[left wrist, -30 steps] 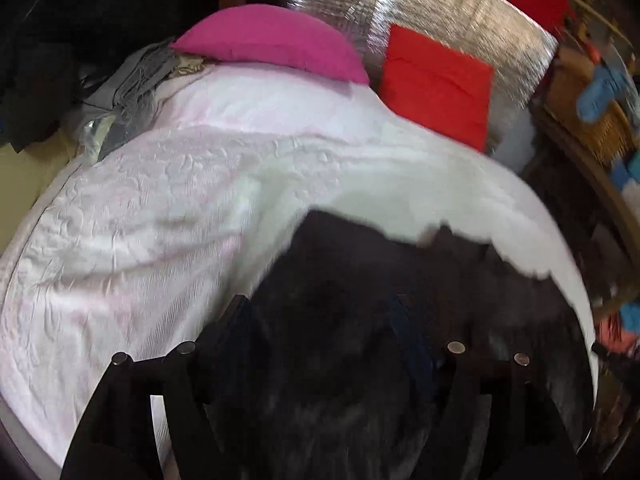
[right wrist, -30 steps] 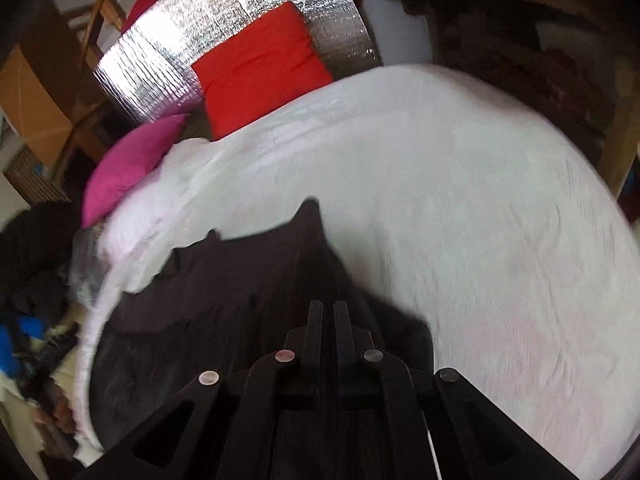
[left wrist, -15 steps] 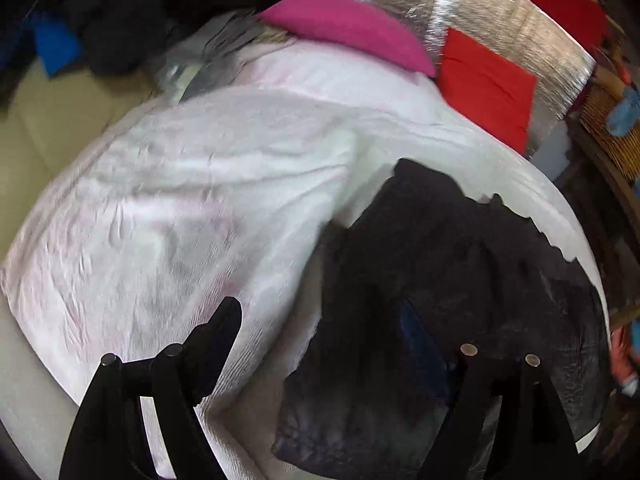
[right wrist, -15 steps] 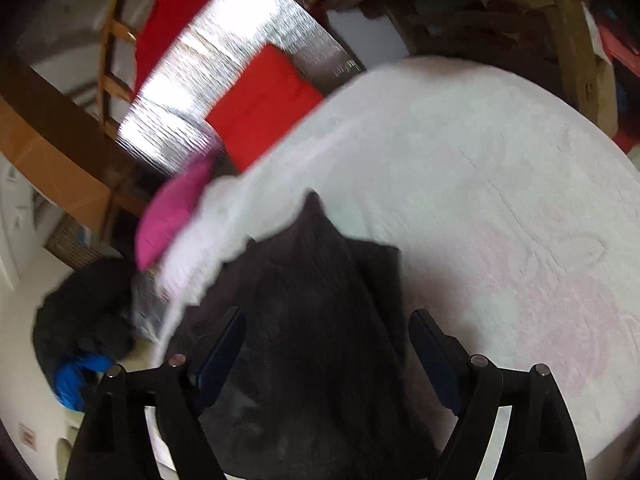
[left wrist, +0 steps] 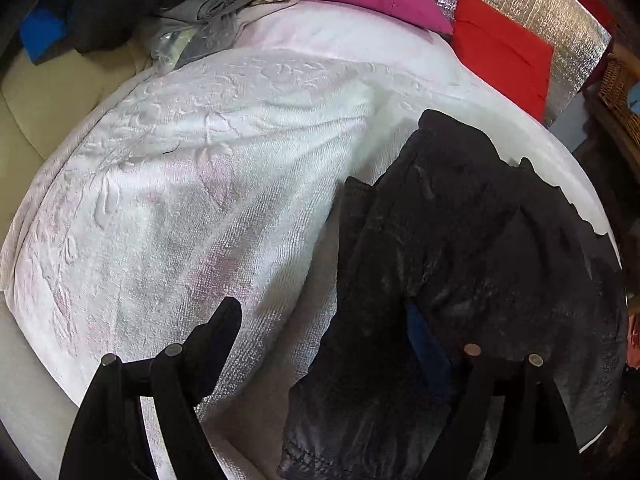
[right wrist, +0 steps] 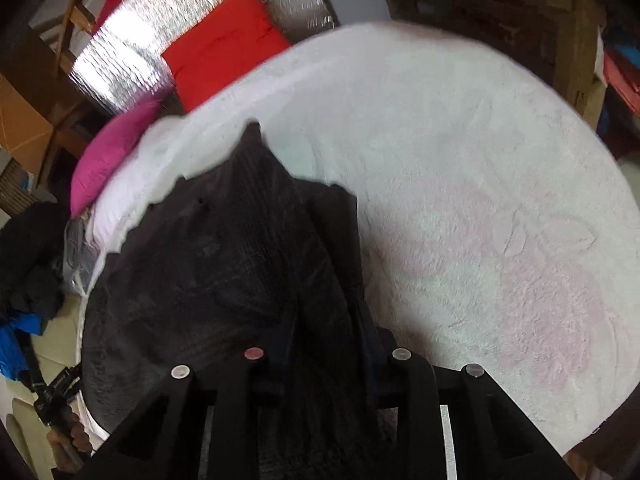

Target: Fold large clothes

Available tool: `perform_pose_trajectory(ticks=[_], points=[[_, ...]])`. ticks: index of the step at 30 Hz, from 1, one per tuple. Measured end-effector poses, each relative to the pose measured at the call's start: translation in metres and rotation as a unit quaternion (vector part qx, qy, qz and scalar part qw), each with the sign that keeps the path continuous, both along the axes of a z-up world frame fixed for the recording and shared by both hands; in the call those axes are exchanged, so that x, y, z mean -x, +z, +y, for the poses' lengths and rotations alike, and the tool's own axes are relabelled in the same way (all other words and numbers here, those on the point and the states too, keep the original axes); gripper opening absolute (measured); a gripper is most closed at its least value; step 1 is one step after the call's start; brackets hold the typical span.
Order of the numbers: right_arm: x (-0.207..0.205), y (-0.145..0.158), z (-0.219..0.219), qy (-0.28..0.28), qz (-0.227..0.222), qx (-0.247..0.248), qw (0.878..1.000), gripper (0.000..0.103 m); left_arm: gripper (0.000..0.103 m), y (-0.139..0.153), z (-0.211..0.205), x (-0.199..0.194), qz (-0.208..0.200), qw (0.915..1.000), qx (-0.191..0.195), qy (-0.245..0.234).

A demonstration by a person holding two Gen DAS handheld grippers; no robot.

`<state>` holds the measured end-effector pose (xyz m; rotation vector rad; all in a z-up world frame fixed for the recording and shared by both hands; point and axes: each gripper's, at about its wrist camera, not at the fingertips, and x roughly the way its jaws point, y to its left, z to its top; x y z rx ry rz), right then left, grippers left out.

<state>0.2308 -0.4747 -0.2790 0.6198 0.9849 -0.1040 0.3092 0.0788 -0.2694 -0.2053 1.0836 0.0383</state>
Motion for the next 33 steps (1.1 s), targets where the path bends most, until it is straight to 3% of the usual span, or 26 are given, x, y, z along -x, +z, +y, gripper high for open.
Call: perform_pose_trajectory(ticks=[3,5,7,9,12,14,18,22,25,28,33], points=[[0.005,0.003,-0.003,-0.003,-0.006,-0.016,1.0,0.031,0.084,0.004,0.008,0.005,0.001,0.9998,0.02,0.01],[0.013,0.012,-0.007,-0.011,-0.029,-0.041,0.999,0.031,0.084,0.016,0.015,0.014,-0.023,0.999,0.032,0.019],[0.026,0.022,-0.01,-0.026,-0.064,-0.064,0.996,0.035,0.084,0.036,0.019,0.03,-0.076,0.9957,0.048,0.022],[0.046,0.037,-0.01,-0.04,-0.122,-0.09,0.988,0.082,0.084,0.049,0.02,0.046,-0.118,0.9907,0.063,0.023],[0.073,0.053,0.0,-0.038,-0.197,-0.11,0.974,0.084,0.085,0.057,0.015,0.071,-0.157,0.9839,0.083,0.019],[0.087,0.057,0.017,-0.009,-0.221,-0.13,0.967,0.084,0.085,0.055,0.006,0.086,-0.165,0.982,0.092,0.01],[0.104,0.034,0.054,0.033,-0.199,-0.201,0.959,0.084,0.086,0.039,-0.023,0.115,-0.151,0.9821,0.109,-0.028],[0.106,0.004,0.078,0.037,-0.149,-0.246,0.957,0.084,0.086,0.011,-0.038,0.124,-0.096,0.9832,0.149,-0.044],[0.094,-0.021,0.08,0.013,-0.109,-0.279,0.954,0.084,0.086,-0.007,-0.027,0.114,-0.052,0.9767,0.208,-0.009],[0.09,-0.036,0.072,-0.033,-0.097,-0.297,0.949,0.084,0.086,-0.014,-0.01,0.109,-0.055,0.966,0.25,0.036],[0.081,-0.061,0.054,-0.099,-0.079,-0.31,0.942,0.084,0.086,-0.032,0.008,0.092,-0.049,0.9516,0.289,0.093]])
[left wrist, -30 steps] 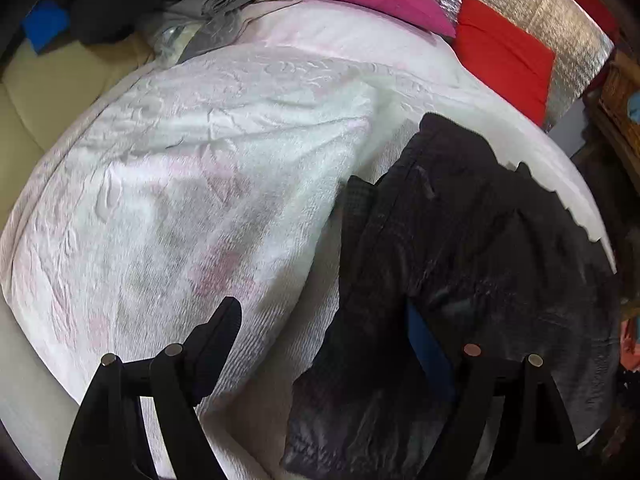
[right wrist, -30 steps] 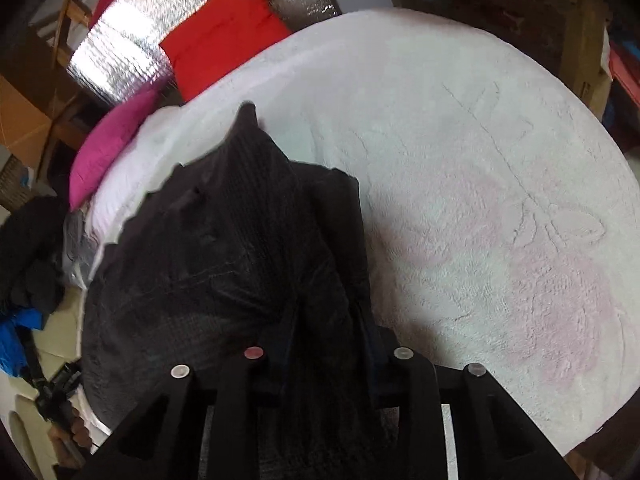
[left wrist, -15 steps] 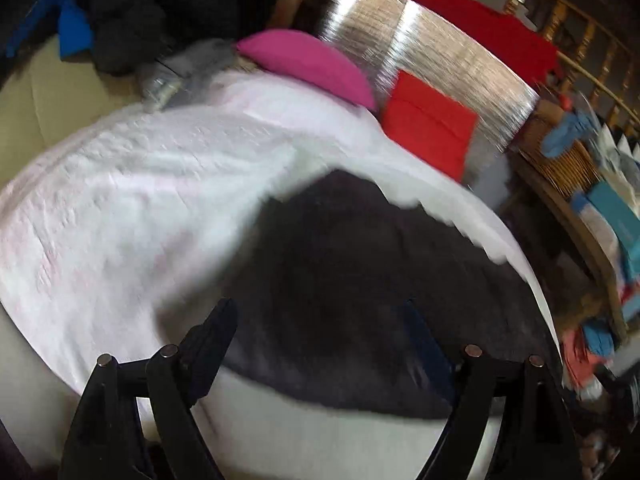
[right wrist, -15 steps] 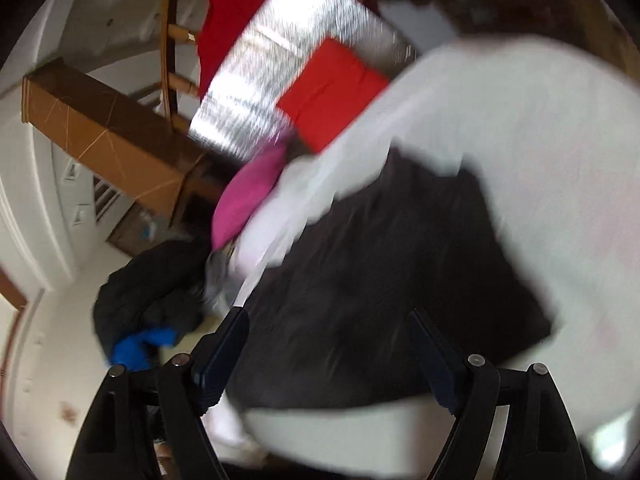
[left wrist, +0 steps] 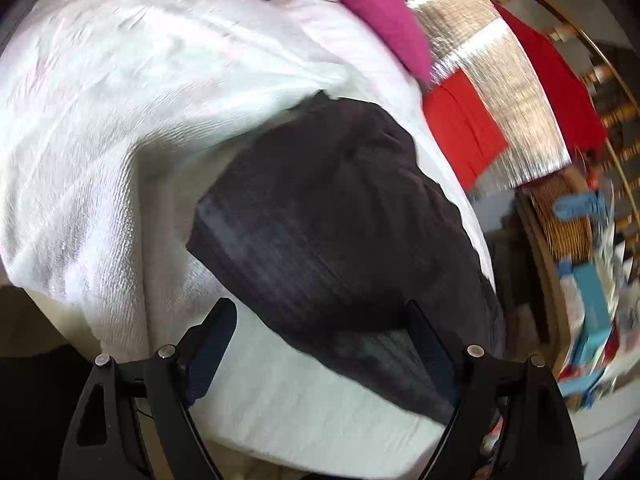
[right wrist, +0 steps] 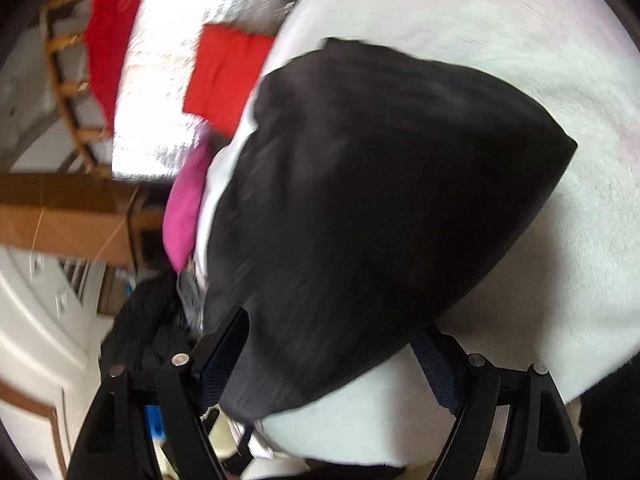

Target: Fold large clothes

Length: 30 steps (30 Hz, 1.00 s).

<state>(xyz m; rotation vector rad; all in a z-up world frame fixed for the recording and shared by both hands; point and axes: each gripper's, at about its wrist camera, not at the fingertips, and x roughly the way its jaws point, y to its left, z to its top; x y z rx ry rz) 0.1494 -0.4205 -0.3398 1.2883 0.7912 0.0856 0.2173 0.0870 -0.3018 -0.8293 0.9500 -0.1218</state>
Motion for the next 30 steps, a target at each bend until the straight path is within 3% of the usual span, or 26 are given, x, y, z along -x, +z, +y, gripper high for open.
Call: perform_pose_trajectory(ticks=[2,4,8,9,12,16,18,20,25,30], points=[[0.0,0.001,-0.005,-0.013,-0.017,-0.006,1.0,0.084,0.086,-0.007,0.007,-0.007,0.001,0.9997,0.016,0.02],[-0.007,0.012,-0.005,-0.016,-0.026,0.037,0.999,0.082,0.086,-0.009,0.009,-0.011,-0.008,0.9993,0.019,0.03],[-0.017,0.02,0.001,-0.019,-0.01,0.107,0.994,0.057,0.063,-0.001,0.008,-0.023,-0.037,0.9989,-0.001,0.029],[-0.019,0.025,0.004,-0.021,-0.015,0.115,0.993,0.049,0.06,0.003,0.004,-0.028,-0.046,0.9986,-0.004,0.026],[-0.022,0.049,0.008,-0.02,-0.061,0.16,0.985,0.043,0.058,0.012,-0.003,-0.046,-0.067,0.9973,-0.023,0.018],[-0.038,0.045,0.012,-0.024,-0.043,0.193,0.98,0.043,0.062,0.003,-0.013,-0.054,-0.045,0.998,-0.044,0.012],[-0.044,0.026,0.007,-0.023,-0.011,0.167,0.986,0.044,0.068,-0.003,-0.012,-0.05,-0.032,0.9987,-0.037,0.017],[-0.045,0.025,0.005,-0.019,-0.011,0.147,0.989,0.044,0.069,-0.005,-0.008,-0.047,-0.018,0.9997,-0.017,0.009],[-0.018,0.025,-0.015,-0.002,0.007,0.067,0.998,0.066,0.078,0.009,0.008,-0.033,0.012,0.9993,-0.028,-0.02],[0.017,0.051,-0.048,0.004,-0.017,0.087,0.996,0.075,0.079,0.033,0.034,-0.02,0.008,0.9959,-0.082,-0.039]])
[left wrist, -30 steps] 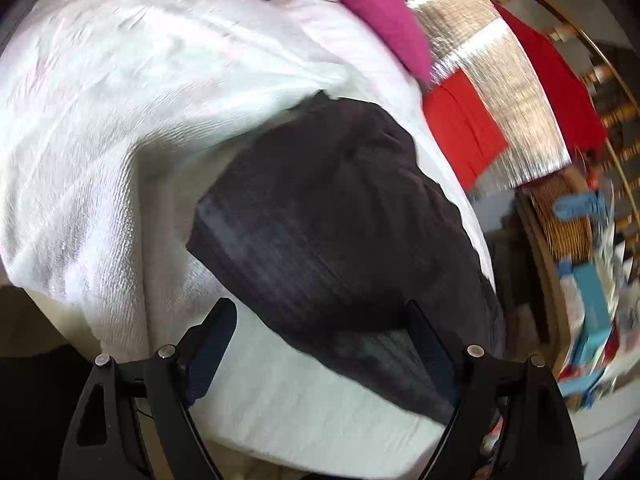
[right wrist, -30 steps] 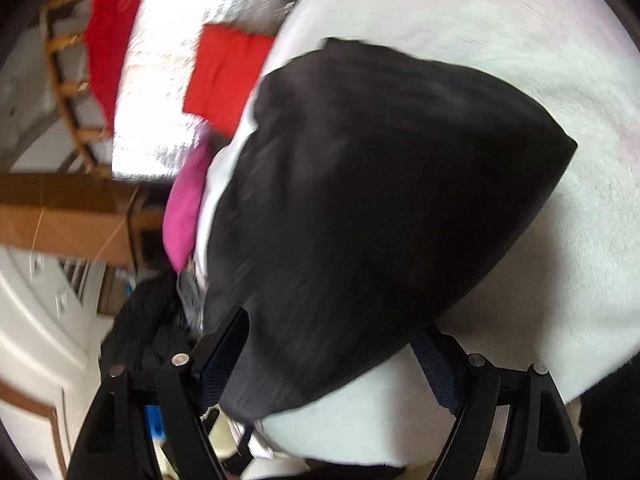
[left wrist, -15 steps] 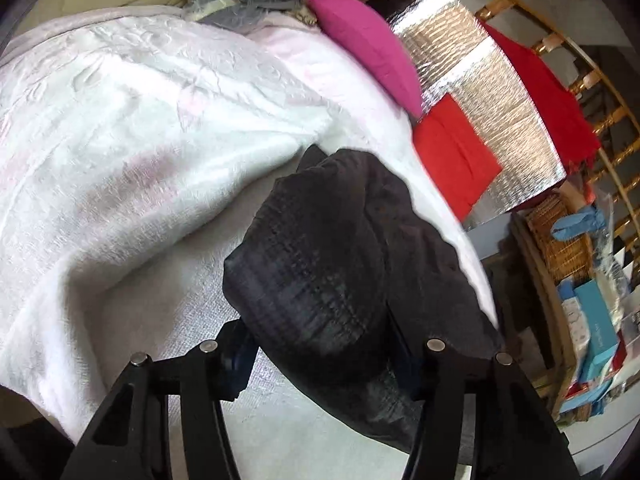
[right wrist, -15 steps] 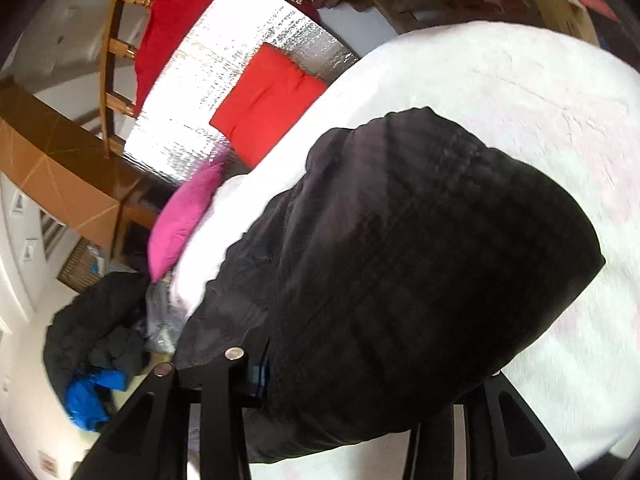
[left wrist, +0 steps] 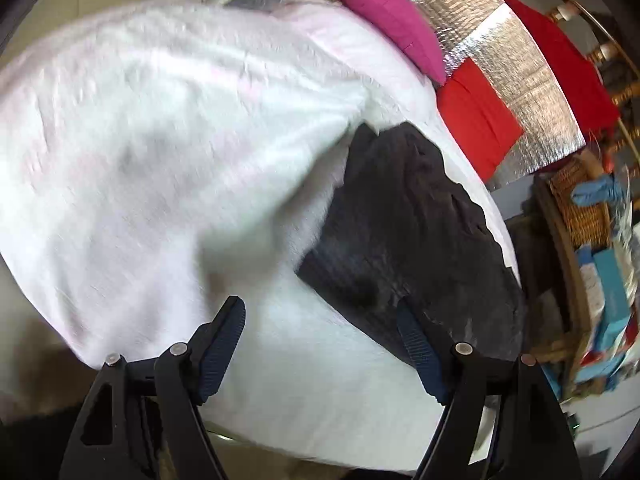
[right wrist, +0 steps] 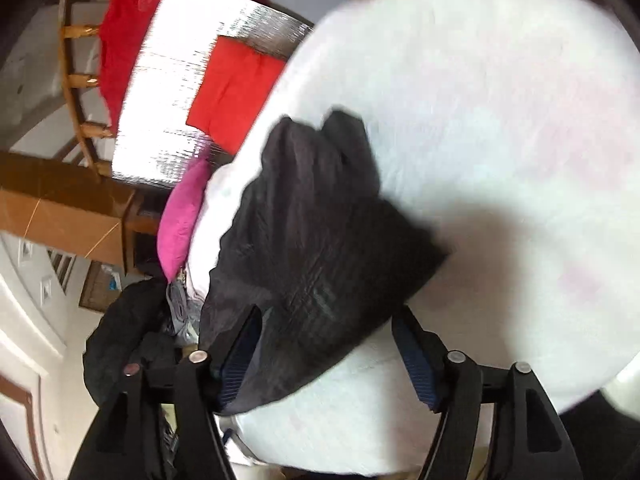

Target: Fold large clothes

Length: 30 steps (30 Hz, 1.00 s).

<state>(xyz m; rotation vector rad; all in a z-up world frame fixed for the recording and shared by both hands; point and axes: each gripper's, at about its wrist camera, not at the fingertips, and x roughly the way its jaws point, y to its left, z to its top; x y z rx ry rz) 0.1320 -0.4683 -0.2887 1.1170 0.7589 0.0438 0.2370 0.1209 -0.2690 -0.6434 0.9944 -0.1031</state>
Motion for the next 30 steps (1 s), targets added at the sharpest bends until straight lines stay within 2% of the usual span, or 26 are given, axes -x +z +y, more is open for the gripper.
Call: perform_pose_trajectory(ticks=[2,4,7,10,12,17,21,25,28,30], points=[[0.009,0.014,-0.017,-0.007,-0.007,0.037,0.999,0.076,0.084,0.016,0.012,-0.003,-0.016,0.9993,-0.033,0.002],[0.009,0.024,-0.038,-0.021,-0.016,0.059,0.998,0.083,0.089,0.03,0.019,-0.017,-0.032,0.9984,-0.047,0.002],[-0.007,0.028,-0.06,-0.015,-0.026,0.038,0.999,0.083,0.09,0.035,0.019,-0.054,-0.017,0.9995,-0.022,-0.018],[-0.04,0.027,-0.07,0.017,-0.026,0.02,0.999,0.083,0.09,0.028,0.007,-0.091,-0.001,0.9979,0.032,-0.056],[-0.066,0.022,-0.071,0.037,-0.012,0.019,0.999,0.083,0.09,0.016,-0.008,-0.115,0.023,0.9953,0.049,-0.08],[-0.118,0.007,-0.064,0.088,0.019,0.024,0.996,0.083,0.09,-0.01,-0.031,-0.143,0.053,0.9878,0.08,-0.122],[-0.143,-0.01,-0.06,0.121,0.047,0.032,0.991,0.083,0.09,-0.021,-0.039,-0.156,0.073,0.9831,0.077,-0.149],[-0.162,-0.026,-0.054,0.154,0.067,0.035,0.985,0.085,0.09,-0.031,-0.05,-0.17,0.088,0.9749,0.082,-0.188],[-0.173,-0.028,-0.049,0.172,0.046,0.036,0.983,0.09,0.092,-0.033,-0.056,-0.178,0.086,0.9718,0.081,-0.204],[-0.177,-0.03,-0.044,0.183,0.036,0.026,0.982,0.097,0.092,-0.033,-0.062,-0.183,0.083,0.967,0.091,-0.223]])
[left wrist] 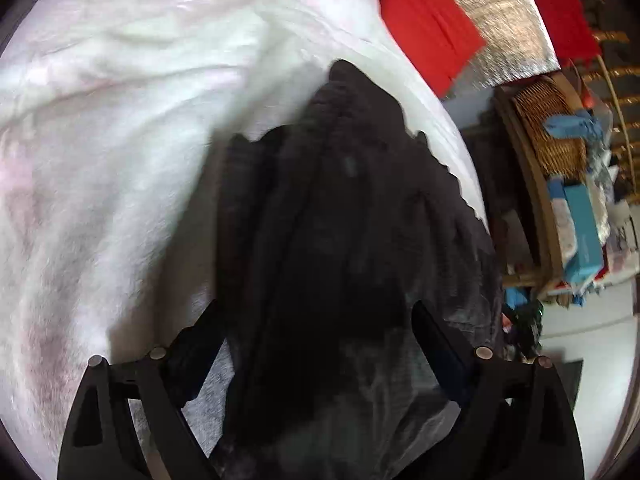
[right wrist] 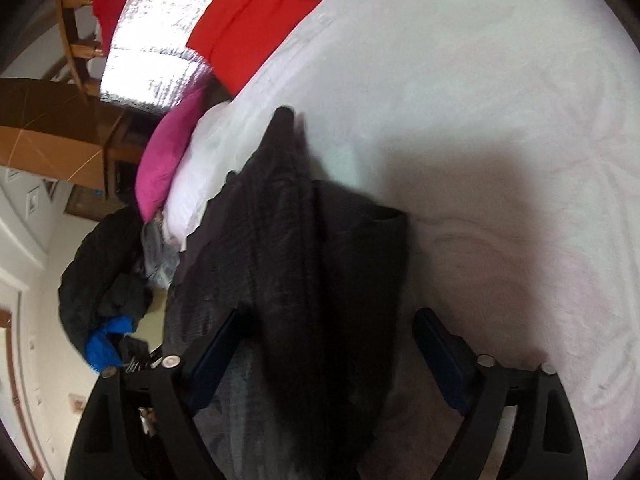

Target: Fold large clothes

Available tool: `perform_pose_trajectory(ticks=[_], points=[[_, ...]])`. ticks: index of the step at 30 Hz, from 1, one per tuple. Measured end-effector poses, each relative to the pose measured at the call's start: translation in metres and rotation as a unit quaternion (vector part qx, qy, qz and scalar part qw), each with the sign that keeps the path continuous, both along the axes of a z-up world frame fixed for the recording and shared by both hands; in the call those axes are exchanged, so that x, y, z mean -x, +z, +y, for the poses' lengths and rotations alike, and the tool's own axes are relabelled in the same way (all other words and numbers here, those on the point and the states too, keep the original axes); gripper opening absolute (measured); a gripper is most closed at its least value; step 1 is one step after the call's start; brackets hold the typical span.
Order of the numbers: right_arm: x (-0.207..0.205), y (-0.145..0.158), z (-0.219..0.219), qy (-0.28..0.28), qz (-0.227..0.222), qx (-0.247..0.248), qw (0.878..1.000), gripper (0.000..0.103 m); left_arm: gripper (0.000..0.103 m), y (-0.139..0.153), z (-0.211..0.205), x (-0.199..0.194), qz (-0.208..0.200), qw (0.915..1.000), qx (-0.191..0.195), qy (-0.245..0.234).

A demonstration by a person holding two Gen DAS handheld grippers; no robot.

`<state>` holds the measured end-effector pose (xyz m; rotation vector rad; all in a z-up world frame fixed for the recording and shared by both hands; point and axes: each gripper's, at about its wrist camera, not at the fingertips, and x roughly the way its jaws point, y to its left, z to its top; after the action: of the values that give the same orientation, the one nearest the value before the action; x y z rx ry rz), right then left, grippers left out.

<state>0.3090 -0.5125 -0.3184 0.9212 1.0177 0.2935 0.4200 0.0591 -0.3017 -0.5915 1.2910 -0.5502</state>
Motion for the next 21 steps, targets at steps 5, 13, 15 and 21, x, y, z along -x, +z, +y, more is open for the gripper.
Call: perform_pose_trajectory(ticks=[5,13,15,21], points=[[-0.013,0.002,0.019,0.05,-0.021,-0.036,0.998,0.097,0.093,-0.001,-0.017,-0.009,-0.003,0.9997,0.019,-0.018],[-0.038,0.008,0.059,0.04,-0.002,0.024,0.999,0.064,0.065,0.004,-0.03,-0.015,-0.038,0.9987,0.033,0.006],[-0.04,0.013,0.062,0.033,-0.01,0.038,0.999,0.05,0.051,0.006,-0.025,-0.015,-0.046,0.9981,0.038,0.015],[-0.045,0.04,0.065,-0.006,-0.055,0.081,0.995,0.04,0.043,0.019,-0.032,-0.019,-0.083,0.9957,0.017,0.037]])
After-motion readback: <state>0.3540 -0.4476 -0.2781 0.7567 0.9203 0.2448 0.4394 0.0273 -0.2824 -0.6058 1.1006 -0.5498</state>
